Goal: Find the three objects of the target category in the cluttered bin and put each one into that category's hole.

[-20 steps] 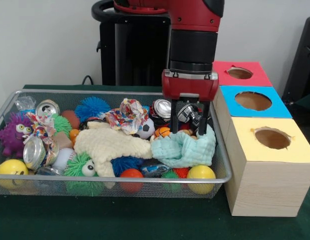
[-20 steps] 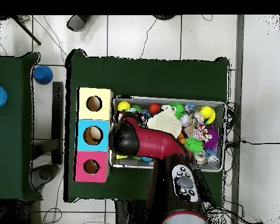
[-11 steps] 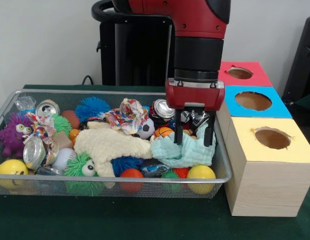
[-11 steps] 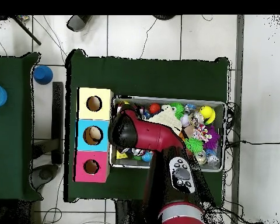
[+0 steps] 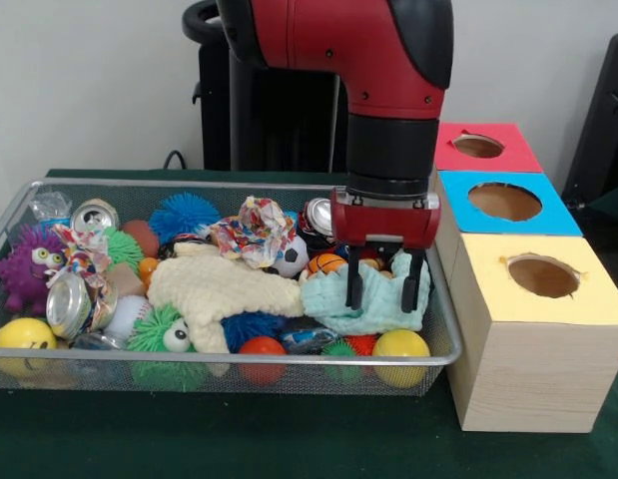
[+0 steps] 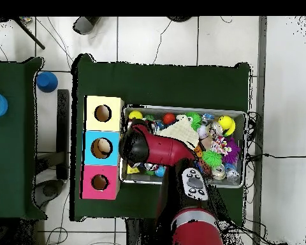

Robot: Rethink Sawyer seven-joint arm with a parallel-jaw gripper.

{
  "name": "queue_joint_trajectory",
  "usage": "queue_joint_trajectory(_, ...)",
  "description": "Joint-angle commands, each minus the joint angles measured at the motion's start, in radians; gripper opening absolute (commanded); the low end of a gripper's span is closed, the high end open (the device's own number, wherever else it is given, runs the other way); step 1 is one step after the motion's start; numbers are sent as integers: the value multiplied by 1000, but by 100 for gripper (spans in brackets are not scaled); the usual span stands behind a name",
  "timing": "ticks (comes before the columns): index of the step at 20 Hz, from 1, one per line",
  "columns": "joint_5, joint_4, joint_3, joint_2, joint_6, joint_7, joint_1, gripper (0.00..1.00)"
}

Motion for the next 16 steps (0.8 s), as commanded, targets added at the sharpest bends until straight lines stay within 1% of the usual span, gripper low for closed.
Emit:
queue_joint_trajectory(1, -18, -35, 22, 97, -55, 151, -8, 100)
queue_joint_trajectory(6, -14, -42, 21, 119, -50, 150, -7, 100)
queue_joint_trajectory(13, -1, -54, 23, 129, -2, 142, -6, 100)
queue_joint_trajectory(16, -2, -60, 20, 134, 2, 139, -4, 100)
